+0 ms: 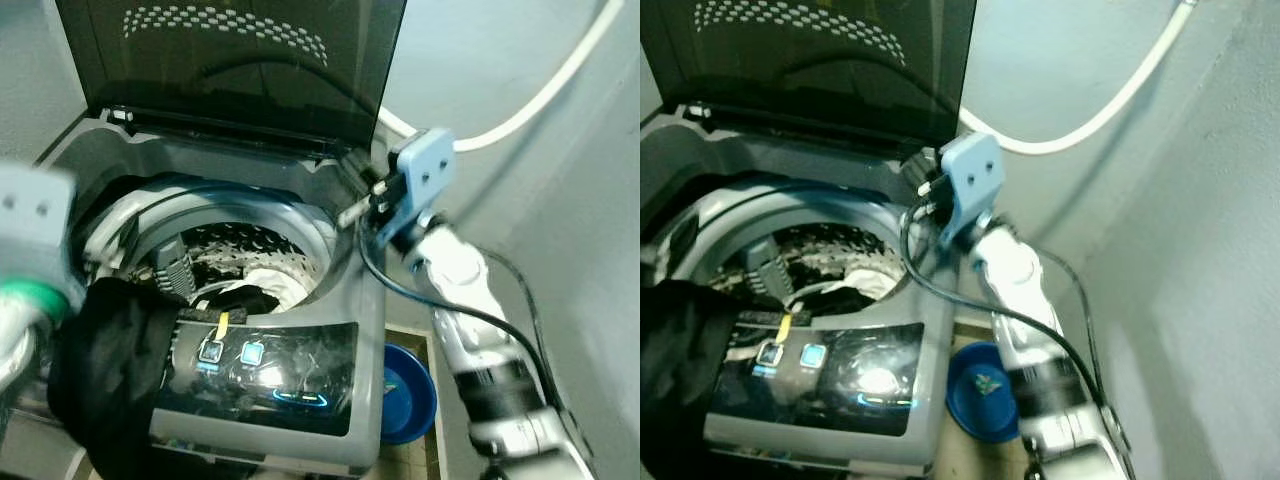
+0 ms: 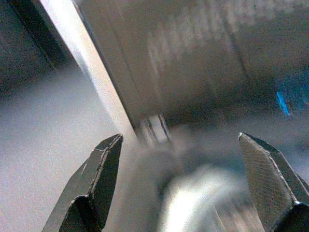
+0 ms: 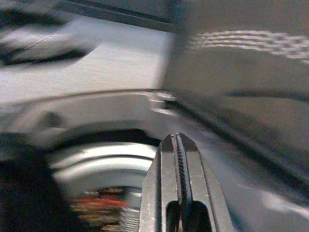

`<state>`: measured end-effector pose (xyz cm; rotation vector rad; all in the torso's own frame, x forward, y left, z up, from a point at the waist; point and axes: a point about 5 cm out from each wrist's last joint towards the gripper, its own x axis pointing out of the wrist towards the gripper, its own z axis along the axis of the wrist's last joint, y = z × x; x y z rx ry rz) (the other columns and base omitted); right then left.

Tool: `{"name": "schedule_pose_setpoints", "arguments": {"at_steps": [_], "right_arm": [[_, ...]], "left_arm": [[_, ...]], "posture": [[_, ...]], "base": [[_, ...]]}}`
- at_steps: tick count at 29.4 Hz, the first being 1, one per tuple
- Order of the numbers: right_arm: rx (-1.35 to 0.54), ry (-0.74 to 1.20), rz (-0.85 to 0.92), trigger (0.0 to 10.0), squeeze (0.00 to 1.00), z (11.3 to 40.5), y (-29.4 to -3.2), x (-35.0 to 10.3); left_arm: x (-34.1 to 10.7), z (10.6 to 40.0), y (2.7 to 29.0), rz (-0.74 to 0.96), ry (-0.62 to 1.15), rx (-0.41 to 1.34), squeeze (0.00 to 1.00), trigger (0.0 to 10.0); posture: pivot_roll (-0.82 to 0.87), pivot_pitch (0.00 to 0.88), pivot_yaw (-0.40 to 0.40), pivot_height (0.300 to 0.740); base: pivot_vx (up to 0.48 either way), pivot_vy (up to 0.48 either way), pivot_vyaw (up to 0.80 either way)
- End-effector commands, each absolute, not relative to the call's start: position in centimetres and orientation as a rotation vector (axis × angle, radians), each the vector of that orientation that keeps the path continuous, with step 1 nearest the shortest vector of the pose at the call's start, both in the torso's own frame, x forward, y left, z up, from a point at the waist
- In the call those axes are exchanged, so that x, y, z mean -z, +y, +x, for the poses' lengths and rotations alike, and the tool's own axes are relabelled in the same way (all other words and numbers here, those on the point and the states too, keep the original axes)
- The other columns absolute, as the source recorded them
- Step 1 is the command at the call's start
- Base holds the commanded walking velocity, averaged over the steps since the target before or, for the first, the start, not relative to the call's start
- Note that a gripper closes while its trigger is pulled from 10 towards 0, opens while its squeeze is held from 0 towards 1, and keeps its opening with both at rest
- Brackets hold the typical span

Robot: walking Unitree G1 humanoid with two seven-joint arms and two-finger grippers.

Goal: Clothes washing

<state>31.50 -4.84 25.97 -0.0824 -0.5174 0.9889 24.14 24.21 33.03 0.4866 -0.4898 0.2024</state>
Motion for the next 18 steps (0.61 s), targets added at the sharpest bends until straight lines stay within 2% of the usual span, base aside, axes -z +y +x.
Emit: {"name": "schedule_pose_setpoints", "arguments": {"at_steps": [1,3,4,5,6,7,8,9,10,17,18], "right_arm": [[-1.125,-0.493,-0.057,10.0,0.0,30.4,-3.7,-25.6],[-1.125,-0.493,-0.057,10.0,0.0,30.4,-3.7,-25.6],[-1.189,-0.473,-0.081,10.0,0.0,30.0,-2.5,-24.8],[-1.189,-0.473,-0.081,10.0,0.0,30.0,-2.5,-24.8],[-1.265,-0.444,-0.103,10.0,0.0,29.4,-1.1,-23.9],[-1.265,-0.444,-0.103,10.0,0.0,29.4,-1.1,-23.9],[-1.344,-0.42,-0.126,10.0,0.0,28.7,0.6,-22.9],[-1.344,-0.42,-0.126,10.0,0.0,28.7,0.6,-22.9],[-1.412,-0.405,-0.141,10.0,0.0,28.0,1.9,-22.3],[-1.45,-0.398,-0.146,10.0,0.0,27.6,2.6,-22.0],[-1.492,-0.387,-0.141,10.0,0.0,27.1,2.9,-22.0]], "left_arm": [[-34.0,24.3,25.3,0.548,-0.544,-0.322,0.0,10.0],[-34.0,24.3,25.3,0.548,-0.544,-0.322,0.0,10.0],[-35.6,24.4,25.6,0.574,-0.604,-0.376,0.0,10.0],[-35.6,24.4,25.6,0.574,-0.604,-0.376,0.0,10.0],[-37.2,24.4,25.6,0.596,-0.667,-0.405,0.0,10.0],[-37.2,24.4,25.6,0.596,-0.667,-0.405,0.0,10.0],[-38.2,24.5,25.3,0.618,-0.703,-0.384,0.0,10.0],[-38.2,24.5,25.3,0.618,-0.703,-0.384,0.0,10.0],[-38.8,24.7,24.7,0.631,-0.722,-0.346,0.0,10.0],[-38.9,24.8,24.3,0.637,-0.727,-0.314,0.0,10.0],[-38.5,25.1,23.7,0.64,-0.72,-0.269,0.0,10.0]], "posture": [[0.28,0.084,-0.021,0.74],[0.28,0.084,-0.021,0.74],[0.28,0.082,-0.023,0.74],[0.28,0.082,-0.023,0.74],[0.28,0.081,-0.024,0.74],[0.28,0.081,-0.024,0.74],[0.29,0.081,-0.024,0.74],[0.29,0.081,-0.024,0.74],[0.29,0.081,-0.024,0.74],[0.29,0.081,-0.024,0.74],[0.29,0.084,-0.018,0.74]], "base": [[0.0,0.0,0.0],[0.0,0.0,0.0],[0.0,0.0,0.0],[0.0,0.0,0.0],[0.0,0.0,0.0],[0.0,0.0,0.0],[0.0,0.0,0.0],[0.0,0.0,0.0],[0.0,0.0,0.0],[0.0,0.0,0.0],[0.0,0.0,0.0]]}}
